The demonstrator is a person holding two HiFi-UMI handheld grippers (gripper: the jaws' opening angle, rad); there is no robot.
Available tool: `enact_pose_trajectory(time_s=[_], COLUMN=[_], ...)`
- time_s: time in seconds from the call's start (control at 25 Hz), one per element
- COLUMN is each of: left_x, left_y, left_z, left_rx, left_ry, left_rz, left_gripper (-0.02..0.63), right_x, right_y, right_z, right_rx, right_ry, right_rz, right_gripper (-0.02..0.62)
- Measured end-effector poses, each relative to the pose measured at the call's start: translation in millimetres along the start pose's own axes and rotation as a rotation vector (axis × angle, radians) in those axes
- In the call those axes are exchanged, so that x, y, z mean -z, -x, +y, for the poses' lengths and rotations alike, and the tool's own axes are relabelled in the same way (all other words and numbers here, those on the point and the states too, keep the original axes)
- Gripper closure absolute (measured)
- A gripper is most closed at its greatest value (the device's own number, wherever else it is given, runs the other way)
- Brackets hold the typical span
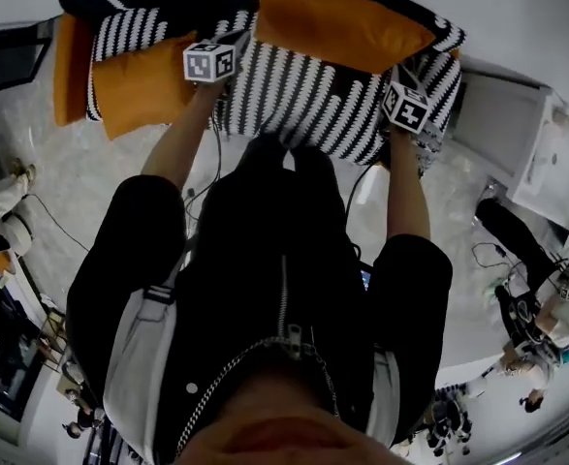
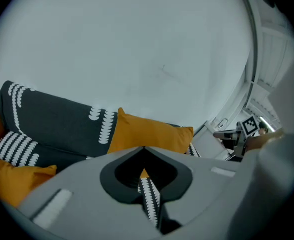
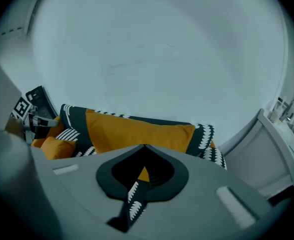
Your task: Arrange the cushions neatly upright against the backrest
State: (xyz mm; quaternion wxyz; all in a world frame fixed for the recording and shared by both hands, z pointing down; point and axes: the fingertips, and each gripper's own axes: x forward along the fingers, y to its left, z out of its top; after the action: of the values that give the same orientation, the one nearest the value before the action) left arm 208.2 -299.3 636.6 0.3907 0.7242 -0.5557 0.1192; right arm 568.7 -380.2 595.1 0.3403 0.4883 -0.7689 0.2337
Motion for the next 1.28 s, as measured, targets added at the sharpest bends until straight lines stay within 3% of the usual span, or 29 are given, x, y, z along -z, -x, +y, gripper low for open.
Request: enact_pose_trajectory(time_s=[0.16,0.32,0.44,0.72,0.96,1.28], left_x=[42.7,77.2,131.1,189.8,239.9,273.1], left_y=[26.2,56.2,83.0,194.7,283.9,377.1], left_z=[-15.1,-37.6,-63.3,-70.5,-38.9,40.4], left_rx=[0.010,0.016,0.029,-0.010,-0.140,-0.306], left_ry=[-0.046,-0.028,-0.028,-0.042,-0.040,0.032], left_rz=[0.027,-0.011,-0.001,-0.047,-0.076,-0.077], left_gripper=[0.597,0.597,0.597,0.597,0.597,0.597], right_x=[14.3,26.9,58.1,105.5,157.5,166.4], right_y=[12.2,15.8,33.6,108.2,137.9,140.8], right_z=[60.0,112.0,150.5,258.0,325.2,412.9], right_rx=[-0.083,-0.197,-0.259,-0.396,-0.495,-0.599], right_ry=[0.071,0.121,0.165,0.228,0.332,0.494], right_rz=[0.002,0.001,0.022,-0.039,-0.043,-0.015], right_gripper=[0.592,0.592,0.592,0.592,0.592,0.592])
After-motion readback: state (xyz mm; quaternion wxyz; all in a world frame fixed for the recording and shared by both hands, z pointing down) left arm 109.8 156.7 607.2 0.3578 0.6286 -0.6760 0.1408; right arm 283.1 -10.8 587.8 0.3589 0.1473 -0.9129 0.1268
